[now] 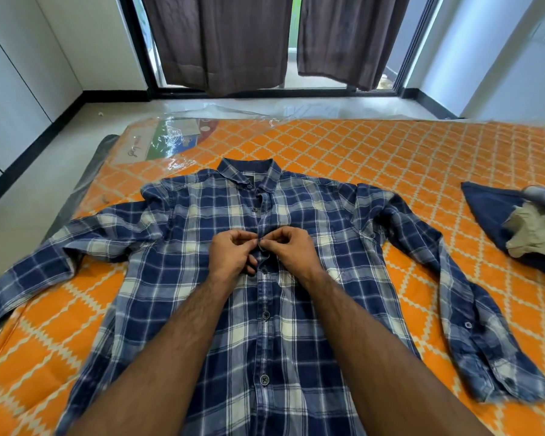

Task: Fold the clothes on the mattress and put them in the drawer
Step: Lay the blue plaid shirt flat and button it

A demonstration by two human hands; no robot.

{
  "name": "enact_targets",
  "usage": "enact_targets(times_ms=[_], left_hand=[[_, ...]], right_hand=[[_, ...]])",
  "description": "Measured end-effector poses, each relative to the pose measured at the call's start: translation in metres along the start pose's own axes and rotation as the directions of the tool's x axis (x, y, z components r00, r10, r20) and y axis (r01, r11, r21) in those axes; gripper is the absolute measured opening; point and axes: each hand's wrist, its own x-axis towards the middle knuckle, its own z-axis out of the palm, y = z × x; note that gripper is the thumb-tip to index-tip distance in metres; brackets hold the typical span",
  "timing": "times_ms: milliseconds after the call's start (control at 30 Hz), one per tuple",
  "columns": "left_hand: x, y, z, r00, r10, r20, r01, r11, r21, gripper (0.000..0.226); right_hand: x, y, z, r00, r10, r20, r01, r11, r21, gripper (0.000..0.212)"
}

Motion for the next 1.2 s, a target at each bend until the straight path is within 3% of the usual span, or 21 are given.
enact_targets(times_ms=[200,367,800,1200], left_hand=[[-0.004,0.005,-0.008,0.997,-0.006,0.078,0.009,0.999,-0.047,0.009],[-0.002,0.000,-0.001,0.999,0.041,-0.002,-0.041,0.999,0.035,0.006],[-0.008,-0.008,0.008,0.971,0.210,-0.113,-0.188,0.966,0.177,0.003],[-0.009,-0.007,0.006,0.974,0.200,-0.109,-0.181,0.970,0.159,0.002]], right_hand=[[0.006,-0.001,0.005,0.999,0.032,-0.015,-0.034,0.986,-0.161,0.028],[0.007,0.001,0.005,1.000,0.022,-0.004,-0.022,0.980,-0.196,0.016],[0.002,0.002,0.015,0.994,0.003,-0.111,-0.035,0.958,-0.283,0.015],[0.000,0.003,0.012,0.996,-0.014,-0.089,-0.007,0.972,-0.233,0.019]])
